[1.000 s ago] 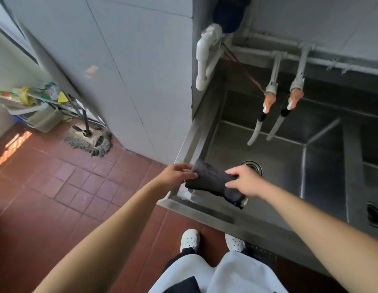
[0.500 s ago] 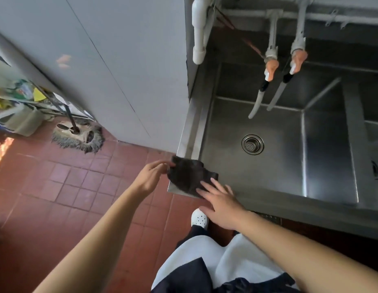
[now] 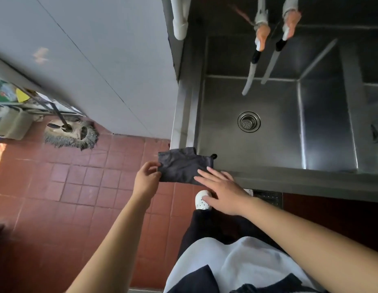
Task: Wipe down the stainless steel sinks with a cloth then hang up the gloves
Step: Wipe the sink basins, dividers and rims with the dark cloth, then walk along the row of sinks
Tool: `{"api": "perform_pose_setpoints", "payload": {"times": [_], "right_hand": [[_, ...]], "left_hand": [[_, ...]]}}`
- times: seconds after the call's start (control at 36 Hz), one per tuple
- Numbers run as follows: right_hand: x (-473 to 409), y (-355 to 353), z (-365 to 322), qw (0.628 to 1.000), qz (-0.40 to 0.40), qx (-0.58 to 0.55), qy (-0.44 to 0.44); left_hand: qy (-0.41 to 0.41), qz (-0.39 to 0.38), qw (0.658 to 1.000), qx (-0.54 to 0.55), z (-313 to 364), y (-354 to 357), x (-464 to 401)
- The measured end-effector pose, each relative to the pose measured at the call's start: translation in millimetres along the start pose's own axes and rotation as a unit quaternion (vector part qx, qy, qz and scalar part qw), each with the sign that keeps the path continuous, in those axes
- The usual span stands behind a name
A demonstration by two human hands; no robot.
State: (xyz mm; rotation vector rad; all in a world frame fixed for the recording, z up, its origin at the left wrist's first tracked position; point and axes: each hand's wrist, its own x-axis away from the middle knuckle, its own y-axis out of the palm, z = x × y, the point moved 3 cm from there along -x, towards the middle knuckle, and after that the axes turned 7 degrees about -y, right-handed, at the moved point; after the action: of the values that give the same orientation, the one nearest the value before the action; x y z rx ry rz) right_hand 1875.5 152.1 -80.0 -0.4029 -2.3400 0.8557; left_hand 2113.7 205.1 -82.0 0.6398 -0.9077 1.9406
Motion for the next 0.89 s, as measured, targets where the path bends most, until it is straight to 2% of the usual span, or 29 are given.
{"api": "perform_pose_setpoints", "payload": {"times": [0.08,0.14,0.19,0.25,0.31,0.42,0.5,0.58,0.75,0.81,0.89], "right_hand": [[9.5,-17.3,3.6,0.998,0.029,-0.043,0.025],[24.7,-37.7,13.8,0.995,0.063,-0.052,0.048],[49.0,-64.1,30.1,0.990,0.104,-0.048,0.087],[87.9,-95.4,53.0,0.976,0.166,-0.038,0.138],[140.3,-125.8,79.2,0.949,0.245,-0.039,0.193],[264.2,-154.5,127.1,0.883,0.367,-0.025,0.291],[352.0,-142.9,156.7,0.828,0.443,-0.034,0.341],[423.6,-111.9,183.2,0.782,0.502,-0.049,0.366],[541.3,-27.0,252.3,0.741,0.467,-0.151,0.458],[584.8,-8.9,273.5,0.714,0.473,-0.178,0.485],[645.7,8.9,297.2,0.659,0.507,-0.222,0.510]], "left_hand": [[0.066,0.090,0.976,-0.185,23.5,8.5,17.6],[0.133,0.102,0.945,-0.282,46.9,25.8,32.2],[0.182,0.063,0.923,-0.332,72.6,52.4,48.1],[0.222,-0.006,0.904,-0.365,95.5,91.4,65.4],[0.259,-0.068,0.881,-0.389,116.8,140.2,88.1],[0.384,-0.108,0.819,-0.413,150.0,249.6,152.6],[0.474,-0.148,0.758,-0.423,150.9,336.5,211.3],[0.524,-0.185,0.699,-0.449,127.7,422.5,264.9],[0.557,-0.257,0.585,-0.530,51.4,565.7,346.2],[0.567,-0.278,0.545,-0.552,33.9,601.7,370.9],[0.565,-0.306,0.523,-0.561,23.0,647.6,407.2]]}}
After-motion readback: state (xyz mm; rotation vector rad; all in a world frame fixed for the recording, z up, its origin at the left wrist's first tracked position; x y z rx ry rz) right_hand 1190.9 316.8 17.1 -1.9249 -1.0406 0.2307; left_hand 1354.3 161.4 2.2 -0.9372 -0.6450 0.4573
